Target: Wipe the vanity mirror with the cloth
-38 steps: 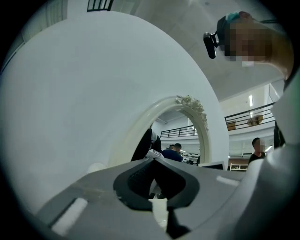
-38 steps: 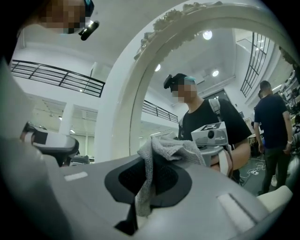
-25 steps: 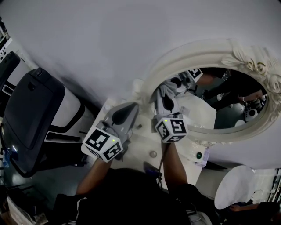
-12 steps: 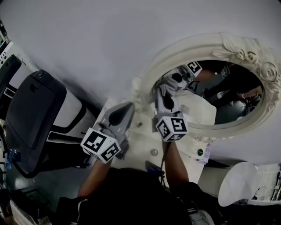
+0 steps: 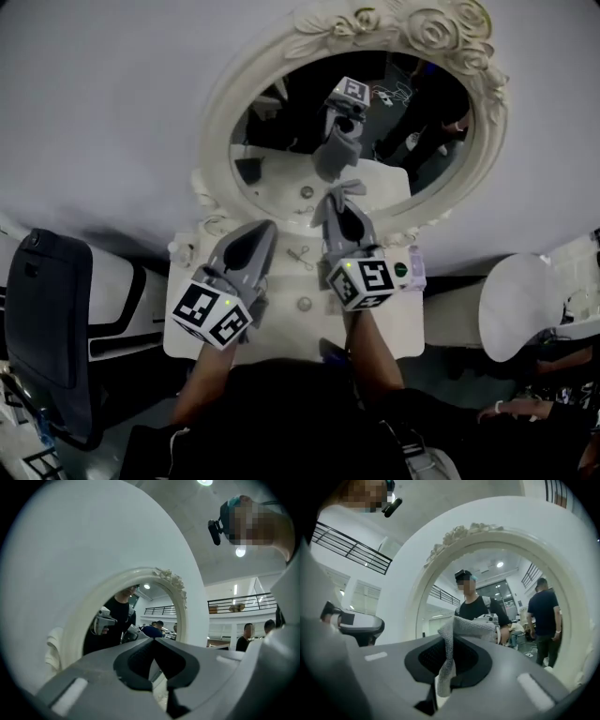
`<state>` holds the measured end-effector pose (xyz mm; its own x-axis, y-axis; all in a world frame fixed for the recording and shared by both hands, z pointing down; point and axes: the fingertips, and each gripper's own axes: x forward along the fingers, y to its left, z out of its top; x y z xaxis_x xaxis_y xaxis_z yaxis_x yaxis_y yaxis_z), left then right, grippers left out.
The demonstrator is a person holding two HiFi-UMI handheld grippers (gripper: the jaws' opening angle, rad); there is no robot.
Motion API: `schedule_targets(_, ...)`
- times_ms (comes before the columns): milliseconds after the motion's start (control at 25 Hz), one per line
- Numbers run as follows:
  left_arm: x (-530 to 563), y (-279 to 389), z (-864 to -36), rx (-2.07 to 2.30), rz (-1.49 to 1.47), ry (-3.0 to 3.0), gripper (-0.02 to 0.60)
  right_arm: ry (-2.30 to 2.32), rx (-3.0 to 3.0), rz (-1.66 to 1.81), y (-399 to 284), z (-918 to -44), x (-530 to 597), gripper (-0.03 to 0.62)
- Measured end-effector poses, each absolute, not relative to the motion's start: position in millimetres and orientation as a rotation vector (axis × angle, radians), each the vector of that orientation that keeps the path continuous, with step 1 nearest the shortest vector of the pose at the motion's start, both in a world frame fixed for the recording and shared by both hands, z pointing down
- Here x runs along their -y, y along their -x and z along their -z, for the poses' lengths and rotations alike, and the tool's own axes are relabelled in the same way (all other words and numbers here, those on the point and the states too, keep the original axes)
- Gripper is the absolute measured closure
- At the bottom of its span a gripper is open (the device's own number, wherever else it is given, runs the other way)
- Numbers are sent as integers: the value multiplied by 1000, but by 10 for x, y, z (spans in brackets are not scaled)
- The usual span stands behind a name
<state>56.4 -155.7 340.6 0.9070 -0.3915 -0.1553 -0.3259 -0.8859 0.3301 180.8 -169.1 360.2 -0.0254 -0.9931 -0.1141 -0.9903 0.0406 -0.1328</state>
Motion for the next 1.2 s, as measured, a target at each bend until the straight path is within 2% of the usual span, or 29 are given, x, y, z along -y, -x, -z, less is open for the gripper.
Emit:
schedule_targets(360,1013,-1594,-3455,241,257,-2802,584,2296,-1867,66,-2868,-3901,767,576)
schedule_targets(640,884,-2183,-3561,163,177,-2822,584,2315,-1813,143,-3336,-4241,706,576)
schedule_targets(1200,1454,-2426,-3846,292,131,-2786,584,2274,-1862,251,-3766,-4782,1292,576)
